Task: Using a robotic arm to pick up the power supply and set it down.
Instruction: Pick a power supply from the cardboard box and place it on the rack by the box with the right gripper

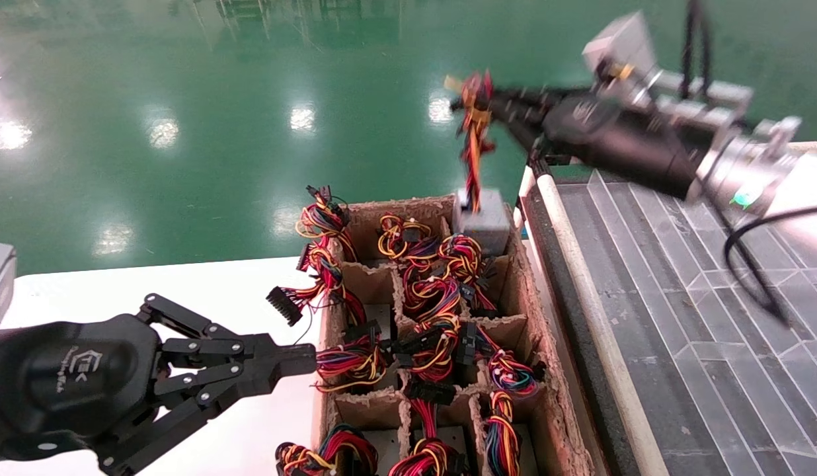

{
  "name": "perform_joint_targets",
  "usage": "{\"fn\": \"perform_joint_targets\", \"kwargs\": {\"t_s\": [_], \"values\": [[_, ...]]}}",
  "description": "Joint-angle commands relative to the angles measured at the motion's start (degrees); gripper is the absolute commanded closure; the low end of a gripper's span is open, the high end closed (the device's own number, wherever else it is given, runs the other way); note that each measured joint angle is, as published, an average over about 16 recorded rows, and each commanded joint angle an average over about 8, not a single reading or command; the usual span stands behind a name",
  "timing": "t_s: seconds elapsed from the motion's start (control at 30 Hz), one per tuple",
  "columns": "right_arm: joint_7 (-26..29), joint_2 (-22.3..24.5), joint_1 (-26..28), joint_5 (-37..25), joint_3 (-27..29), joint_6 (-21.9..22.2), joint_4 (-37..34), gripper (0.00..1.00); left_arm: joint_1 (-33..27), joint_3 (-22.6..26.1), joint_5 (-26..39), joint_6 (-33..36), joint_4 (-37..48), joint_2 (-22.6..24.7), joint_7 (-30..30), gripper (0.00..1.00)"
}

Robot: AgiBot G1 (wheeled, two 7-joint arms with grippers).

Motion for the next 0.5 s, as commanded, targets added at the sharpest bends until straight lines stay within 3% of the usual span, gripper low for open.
{"fn": "perform_joint_targets", "kwargs": {"t_s": [0.03, 0.5], "values": [[-0.64, 0.69, 0.91, 0.02, 0.68, 0.63, 1.48, 1.0, 0.0, 0.0, 0.0, 0.0, 0.0, 0.0, 0.0, 1.0], [-4.52, 0.4, 11.2, -4.76, 1.31, 5.07, -0.42, 1.0, 0.0, 0.01, 0.0, 0.0, 0.0, 0.0, 0.0, 1.0]]}}
